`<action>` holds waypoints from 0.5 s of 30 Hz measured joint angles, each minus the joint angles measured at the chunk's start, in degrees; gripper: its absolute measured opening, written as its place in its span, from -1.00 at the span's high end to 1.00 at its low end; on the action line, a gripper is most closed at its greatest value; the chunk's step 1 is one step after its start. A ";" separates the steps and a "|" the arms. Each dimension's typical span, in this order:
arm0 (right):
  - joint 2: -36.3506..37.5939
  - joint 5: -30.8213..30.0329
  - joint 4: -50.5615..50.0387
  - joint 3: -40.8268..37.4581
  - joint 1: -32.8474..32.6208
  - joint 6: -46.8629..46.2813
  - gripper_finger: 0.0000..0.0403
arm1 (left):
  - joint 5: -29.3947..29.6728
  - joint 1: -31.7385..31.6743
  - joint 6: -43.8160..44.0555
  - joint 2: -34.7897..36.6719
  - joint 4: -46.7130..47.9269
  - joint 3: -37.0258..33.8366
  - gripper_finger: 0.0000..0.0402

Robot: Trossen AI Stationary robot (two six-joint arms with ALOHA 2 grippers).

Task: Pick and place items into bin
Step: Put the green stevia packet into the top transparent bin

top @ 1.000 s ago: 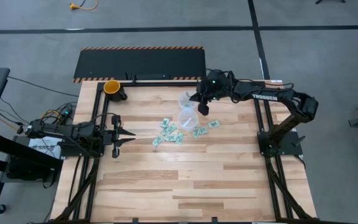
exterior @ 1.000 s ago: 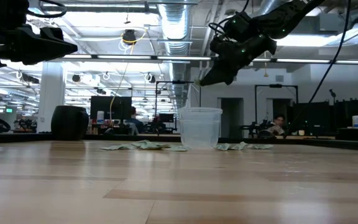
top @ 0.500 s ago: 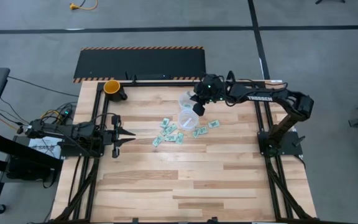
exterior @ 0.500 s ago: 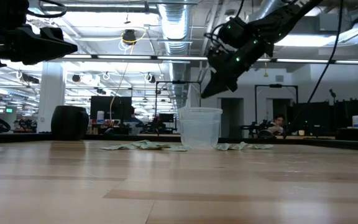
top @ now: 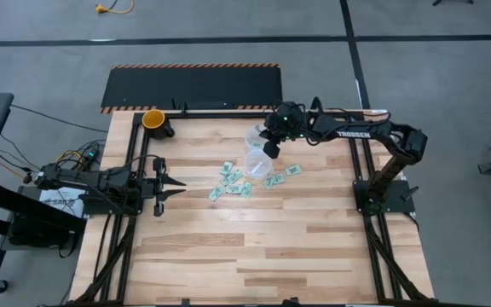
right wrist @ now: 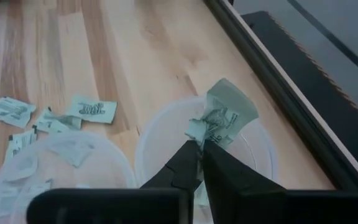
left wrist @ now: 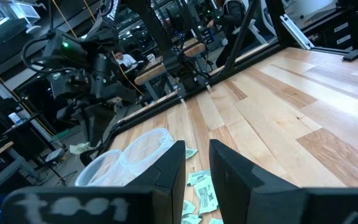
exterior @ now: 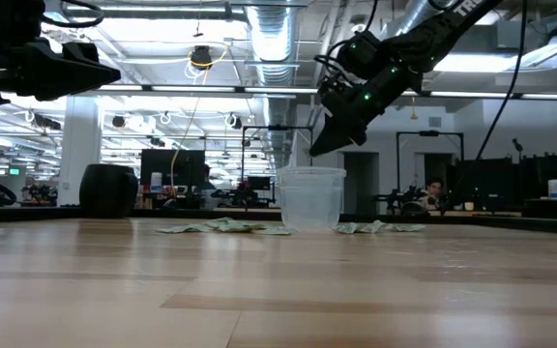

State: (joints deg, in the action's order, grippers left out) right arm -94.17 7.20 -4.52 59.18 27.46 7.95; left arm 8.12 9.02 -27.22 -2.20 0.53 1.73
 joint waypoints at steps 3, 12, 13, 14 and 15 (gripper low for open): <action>0.00 0.00 -0.11 0.00 0.00 0.23 0.77 | 0.00 0.00 0.00 0.00 0.00 0.00 0.69; 0.15 0.00 -0.56 0.00 -0.46 2.70 0.57 | 0.00 0.00 0.01 0.00 -0.02 0.00 0.69; 0.51 -0.02 -1.56 -0.01 -0.45 3.18 0.56 | 0.00 0.00 0.00 0.00 0.00 0.00 0.69; 0.97 -0.07 -2.45 -0.02 -0.32 3.72 0.56 | 0.00 0.00 0.02 0.00 -0.01 -0.01 0.69; 1.44 -0.39 -2.87 -0.02 -0.31 4.11 0.56 | 0.00 0.00 0.00 0.00 -0.02 -0.01 0.69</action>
State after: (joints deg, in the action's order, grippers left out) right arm -92.73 6.81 -7.39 59.16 27.16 12.06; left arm 8.12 9.02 -27.22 -2.20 0.51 1.73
